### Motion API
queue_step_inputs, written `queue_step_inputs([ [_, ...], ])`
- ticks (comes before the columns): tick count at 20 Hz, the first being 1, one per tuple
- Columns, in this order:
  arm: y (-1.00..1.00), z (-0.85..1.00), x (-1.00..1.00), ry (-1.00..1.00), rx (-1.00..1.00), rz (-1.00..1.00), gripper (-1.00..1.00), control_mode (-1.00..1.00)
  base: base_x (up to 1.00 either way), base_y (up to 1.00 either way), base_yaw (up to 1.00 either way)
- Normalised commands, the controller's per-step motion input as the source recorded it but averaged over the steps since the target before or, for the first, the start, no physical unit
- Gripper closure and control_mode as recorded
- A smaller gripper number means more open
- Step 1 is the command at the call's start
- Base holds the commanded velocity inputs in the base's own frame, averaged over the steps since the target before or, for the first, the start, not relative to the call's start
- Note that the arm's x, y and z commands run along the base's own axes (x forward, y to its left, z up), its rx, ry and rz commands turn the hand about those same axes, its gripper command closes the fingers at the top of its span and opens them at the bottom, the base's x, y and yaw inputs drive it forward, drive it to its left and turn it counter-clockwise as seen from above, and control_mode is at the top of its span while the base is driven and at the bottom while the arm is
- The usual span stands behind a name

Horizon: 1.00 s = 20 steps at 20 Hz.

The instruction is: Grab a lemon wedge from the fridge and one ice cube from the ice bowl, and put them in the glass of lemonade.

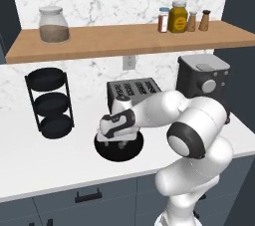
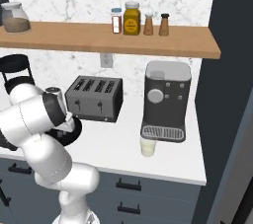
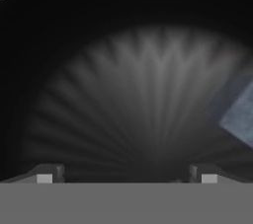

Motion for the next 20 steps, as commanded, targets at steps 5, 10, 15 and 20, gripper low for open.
queue_step_inputs([
  [5,0.14,0.04,-0.02,0.00,0.00,0.04,-1.00,-1.00,0.00,0.00,0.00],
  [10,0.01,0.02,-0.13,0.00,0.00,0.05,-1.00,-1.00,0.00,0.00,0.00],
  [15,-0.15,0.21,-0.08,0.00,0.00,0.02,-1.00,-1.00,0.00,0.00,0.00],
  [20,-0.03,0.03,0.00,0.04,-0.01,0.11,-1.00,-1.00,0.00,0.00,0.00],
])
